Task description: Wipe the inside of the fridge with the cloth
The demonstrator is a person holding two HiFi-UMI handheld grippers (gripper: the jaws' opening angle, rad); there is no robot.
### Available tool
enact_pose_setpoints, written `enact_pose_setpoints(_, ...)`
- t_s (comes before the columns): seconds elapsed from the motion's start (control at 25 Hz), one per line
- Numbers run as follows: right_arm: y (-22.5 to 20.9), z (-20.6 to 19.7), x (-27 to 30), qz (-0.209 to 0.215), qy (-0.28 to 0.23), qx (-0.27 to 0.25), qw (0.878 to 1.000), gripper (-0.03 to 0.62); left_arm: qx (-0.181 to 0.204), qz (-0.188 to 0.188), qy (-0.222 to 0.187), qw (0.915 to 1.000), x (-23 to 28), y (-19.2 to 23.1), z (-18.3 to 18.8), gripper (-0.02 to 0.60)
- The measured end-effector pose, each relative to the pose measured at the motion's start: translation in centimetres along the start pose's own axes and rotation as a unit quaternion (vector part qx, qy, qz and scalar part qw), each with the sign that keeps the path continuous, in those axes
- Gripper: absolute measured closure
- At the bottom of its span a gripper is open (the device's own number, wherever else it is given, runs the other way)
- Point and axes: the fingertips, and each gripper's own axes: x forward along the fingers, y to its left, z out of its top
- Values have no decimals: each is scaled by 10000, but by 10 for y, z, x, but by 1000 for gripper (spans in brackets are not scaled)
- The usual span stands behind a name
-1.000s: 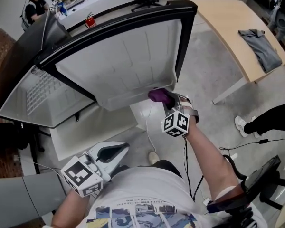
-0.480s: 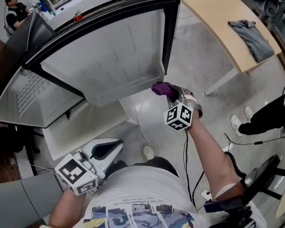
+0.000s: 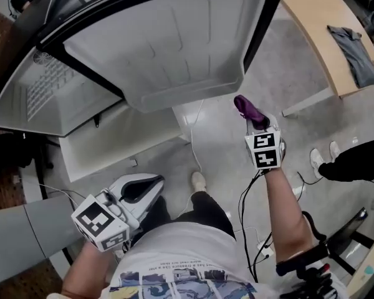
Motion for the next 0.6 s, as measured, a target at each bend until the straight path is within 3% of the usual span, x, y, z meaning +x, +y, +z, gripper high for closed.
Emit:
enact_pose_setpoints(0.2,56,24,-26,495,-252,299,9980,540,-120,267,-68,9995,-33,3,-18,575)
enact_pose_setpoints(0.44,136,60,-86,921,-635,122,9936,540,-91,463,-468,9978,-88,-4,-41,574)
enact_pose_setpoints(0.6,210,73,-139,1199,-842,6,9892,540,-28,630,-700,9956,-153,-16,-76,575)
